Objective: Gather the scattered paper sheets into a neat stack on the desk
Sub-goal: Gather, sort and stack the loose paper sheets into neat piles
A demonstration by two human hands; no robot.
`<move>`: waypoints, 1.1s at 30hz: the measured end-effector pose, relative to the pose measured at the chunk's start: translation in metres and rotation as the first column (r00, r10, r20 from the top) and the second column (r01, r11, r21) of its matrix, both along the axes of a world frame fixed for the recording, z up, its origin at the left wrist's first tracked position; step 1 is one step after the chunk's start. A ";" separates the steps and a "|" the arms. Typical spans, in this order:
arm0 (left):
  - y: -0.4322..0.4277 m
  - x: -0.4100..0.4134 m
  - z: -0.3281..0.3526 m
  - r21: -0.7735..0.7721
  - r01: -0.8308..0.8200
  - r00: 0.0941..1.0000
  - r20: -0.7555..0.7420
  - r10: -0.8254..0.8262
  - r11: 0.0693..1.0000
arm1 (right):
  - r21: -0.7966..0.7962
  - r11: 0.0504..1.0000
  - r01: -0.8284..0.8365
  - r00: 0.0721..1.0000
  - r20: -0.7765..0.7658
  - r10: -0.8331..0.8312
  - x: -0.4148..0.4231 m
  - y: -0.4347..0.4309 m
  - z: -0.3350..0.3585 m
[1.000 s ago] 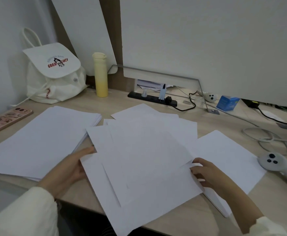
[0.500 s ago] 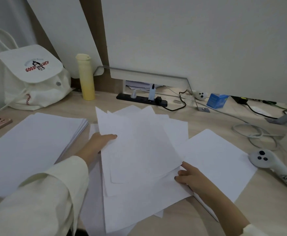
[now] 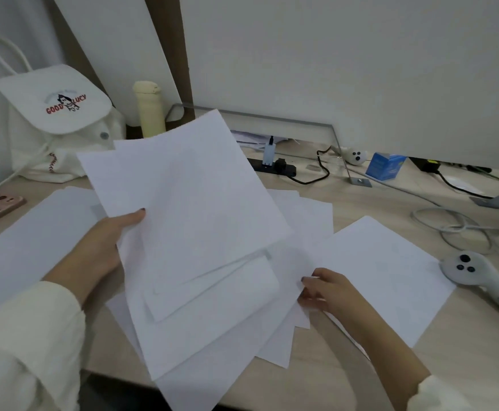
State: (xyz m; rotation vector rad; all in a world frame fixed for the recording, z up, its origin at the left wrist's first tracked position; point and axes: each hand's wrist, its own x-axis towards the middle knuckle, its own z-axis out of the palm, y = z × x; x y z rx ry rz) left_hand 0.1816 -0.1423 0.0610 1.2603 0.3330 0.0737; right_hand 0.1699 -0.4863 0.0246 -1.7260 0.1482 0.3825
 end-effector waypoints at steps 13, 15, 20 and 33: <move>-0.022 -0.029 -0.009 0.215 0.278 0.959 -0.110 -0.260 0.936 | 0.222 0.972 -0.077 0.996 -0.030 0.085 0.012 0.013 0.029; -0.035 -0.027 -0.008 0.180 0.279 0.960 -0.081 -0.268 0.943 | 0.246 0.954 -0.171 0.985 0.009 0.174 0.010 0.015 0.036; -0.059 -0.014 0.003 0.193 0.201 0.979 -0.031 -0.199 0.960 | 0.317 0.933 -0.170 0.985 0.077 0.154 0.007 0.014 0.054; -0.098 -0.015 0.092 0.159 -0.250 0.800 0.589 0.111 0.955 | 0.430 0.892 -0.144 0.855 0.508 -0.107 0.010 0.003 0.128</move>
